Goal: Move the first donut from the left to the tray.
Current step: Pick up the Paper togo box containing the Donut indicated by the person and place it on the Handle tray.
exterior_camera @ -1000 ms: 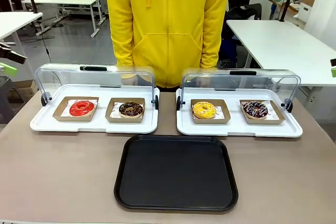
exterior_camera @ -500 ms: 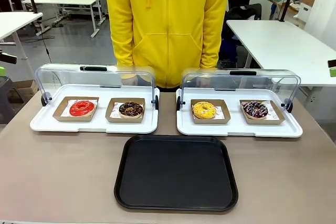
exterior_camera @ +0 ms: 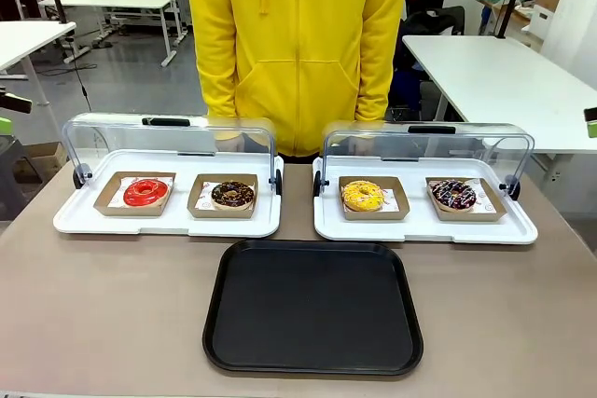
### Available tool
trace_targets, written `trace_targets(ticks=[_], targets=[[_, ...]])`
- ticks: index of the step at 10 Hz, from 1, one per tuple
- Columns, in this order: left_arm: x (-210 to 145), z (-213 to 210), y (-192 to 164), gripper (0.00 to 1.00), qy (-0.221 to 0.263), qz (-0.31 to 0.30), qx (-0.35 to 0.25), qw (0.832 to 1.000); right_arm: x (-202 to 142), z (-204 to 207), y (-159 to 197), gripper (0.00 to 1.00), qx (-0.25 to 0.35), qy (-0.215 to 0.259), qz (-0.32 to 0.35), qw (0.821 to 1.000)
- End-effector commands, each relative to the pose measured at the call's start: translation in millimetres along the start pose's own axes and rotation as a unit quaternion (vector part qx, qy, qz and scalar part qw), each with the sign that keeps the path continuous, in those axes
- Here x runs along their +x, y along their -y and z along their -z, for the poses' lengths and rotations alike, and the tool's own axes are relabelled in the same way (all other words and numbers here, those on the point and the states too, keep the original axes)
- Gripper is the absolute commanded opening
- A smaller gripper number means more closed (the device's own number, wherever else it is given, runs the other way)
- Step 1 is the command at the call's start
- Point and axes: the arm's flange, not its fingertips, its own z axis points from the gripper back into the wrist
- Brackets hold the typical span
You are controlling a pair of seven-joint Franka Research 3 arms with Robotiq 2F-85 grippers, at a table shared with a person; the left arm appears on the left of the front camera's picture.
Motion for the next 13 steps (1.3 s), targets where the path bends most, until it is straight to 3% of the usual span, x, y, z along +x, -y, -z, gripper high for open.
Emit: trace_targets(ticks=[1, 13], targets=[[0.1, 0.7, 1.2, 1.00, 0.007, 0.002, -0.004, 1.000, 0.7, 0.7, 0.9, 1.00, 0.002, 0.009, -0.006, 1.000], [0.1, 0.7, 1.2, 1.00, 0.007, 0.002, -0.004, 1.000, 0.7, 0.7, 0.9, 1.00, 0.002, 0.009, -0.006, 1.000]])
